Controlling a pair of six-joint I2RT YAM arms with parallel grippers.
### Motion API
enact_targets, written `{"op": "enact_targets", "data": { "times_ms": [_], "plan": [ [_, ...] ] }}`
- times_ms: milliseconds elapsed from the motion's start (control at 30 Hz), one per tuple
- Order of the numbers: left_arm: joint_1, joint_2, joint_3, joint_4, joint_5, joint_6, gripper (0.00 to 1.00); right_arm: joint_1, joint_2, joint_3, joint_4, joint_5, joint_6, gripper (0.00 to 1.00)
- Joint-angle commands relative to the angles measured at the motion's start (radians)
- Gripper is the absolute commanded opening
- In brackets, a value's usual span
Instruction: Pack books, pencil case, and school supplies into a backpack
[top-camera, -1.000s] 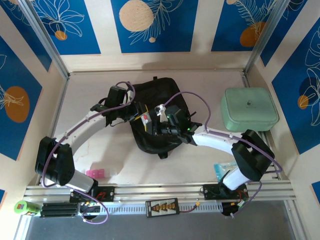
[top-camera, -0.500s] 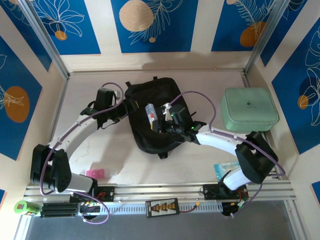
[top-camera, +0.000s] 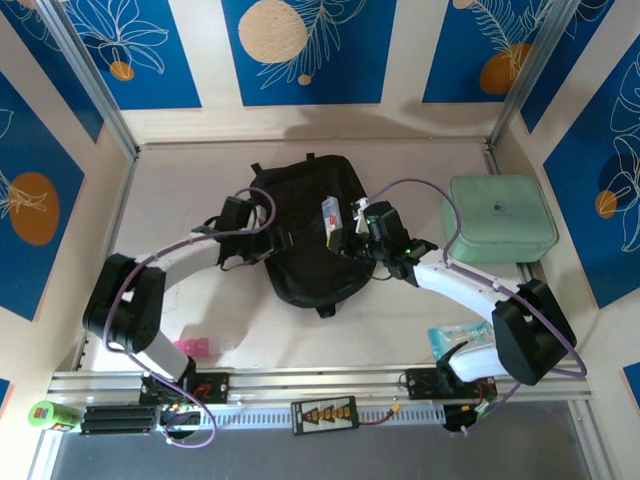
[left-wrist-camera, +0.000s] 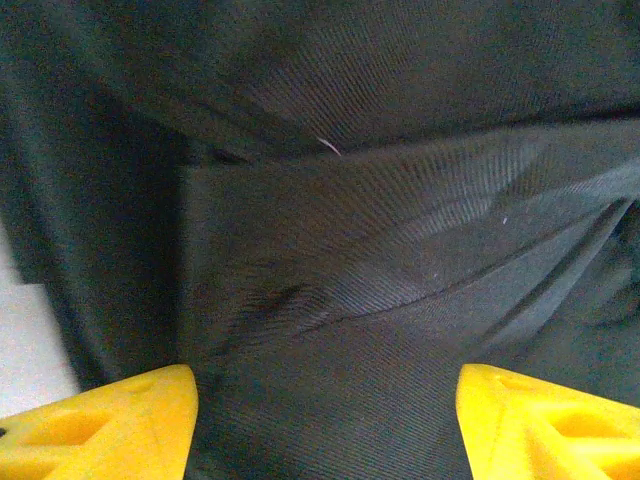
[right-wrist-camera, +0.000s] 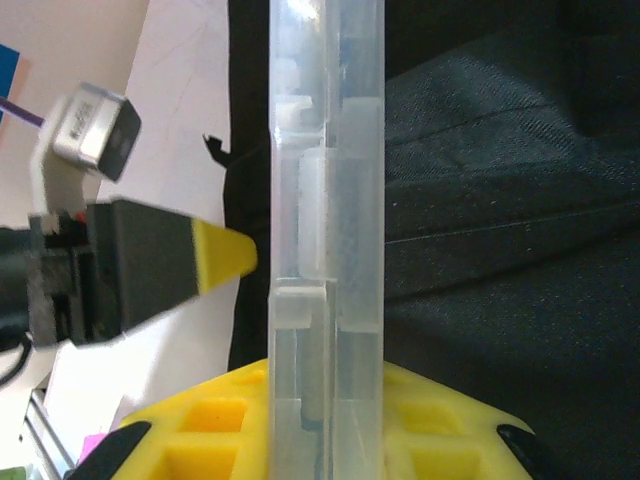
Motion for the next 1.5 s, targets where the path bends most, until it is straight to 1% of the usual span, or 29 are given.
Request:
{"op": "enact_targets", "data": {
  "times_ms": [0, 67, 200, 400, 500, 600, 700, 767, 833, 900, 1000, 1100, 1167, 1267, 1467],
  "plan": [
    [-0.058, 0.045, 0.009, 0.055, -0.03, -0.008, 0.65, -0.017, -0.029, -0.013, -0.031, 0.022, 0.018, 0.12],
    [-0.097, 0.048, -0.023, 0.114, -0.032, -0.043, 0.64, -0.023, -0.04, -0.017, -0.047, 0.039, 0.019, 0.12],
    [-0.19, 0.019, -0.085, 0.221, -0.073, -0.125, 0.65, -0.052, -0.062, -0.031, -0.09, 0.074, 0.036, 0.12],
    [-0.333, -0.028, -0.139, 0.351, -0.115, -0.218, 0.67, -0.119, -0.097, -0.052, -0.13, 0.057, 0.036, 0.12],
    [-0.363, -0.059, -0.151, 0.328, -0.114, -0.216, 0.68, -0.147, -0.111, -0.049, -0.147, 0.024, 0.016, 0.12],
    [-0.361, -0.151, -0.163, 0.203, -0.162, -0.172, 0.7, -0.159, -0.106, -0.029, -0.141, -0.061, -0.024, 0.12],
    [-0.355, -0.249, -0.107, -0.007, -0.247, -0.055, 0.74, -0.163, -0.05, 0.033, -0.149, -0.176, -0.044, 0.11],
    [-0.341, -0.279, -0.062, -0.109, -0.29, 0.003, 0.75, -0.157, 0.001, 0.079, -0.146, -0.228, -0.029, 0.11],
    [-0.313, -0.296, -0.035, -0.163, -0.315, 0.036, 0.75, -0.148, 0.054, 0.116, -0.133, -0.278, -0.012, 0.11],
    [-0.274, -0.299, -0.011, -0.19, -0.327, 0.057, 0.75, -0.136, 0.116, 0.176, -0.165, -0.308, 0.009, 0.11],
    [-0.23, -0.283, 0.033, -0.189, -0.334, 0.106, 0.75, -0.124, 0.203, 0.269, -0.261, -0.312, 0.058, 0.07],
    [-0.211, -0.229, 0.121, -0.229, -0.357, 0.17, 0.75, -0.123, 0.269, 0.35, -0.371, -0.304, 0.126, 0.05],
    [-0.205, -0.183, 0.185, -0.262, -0.372, 0.209, 0.75, -0.123, 0.285, 0.374, -0.422, -0.286, 0.17, 0.04],
    [-0.204, -0.111, 0.268, -0.306, -0.396, 0.257, 0.74, -0.121, 0.264, 0.366, -0.473, -0.243, 0.215, 0.04],
    [-0.205, 0.028, 0.418, -0.373, -0.37, 0.333, 0.73, -0.129, 0.184, 0.3, -0.55, -0.184, 0.254, 0.04]
  ]
}}
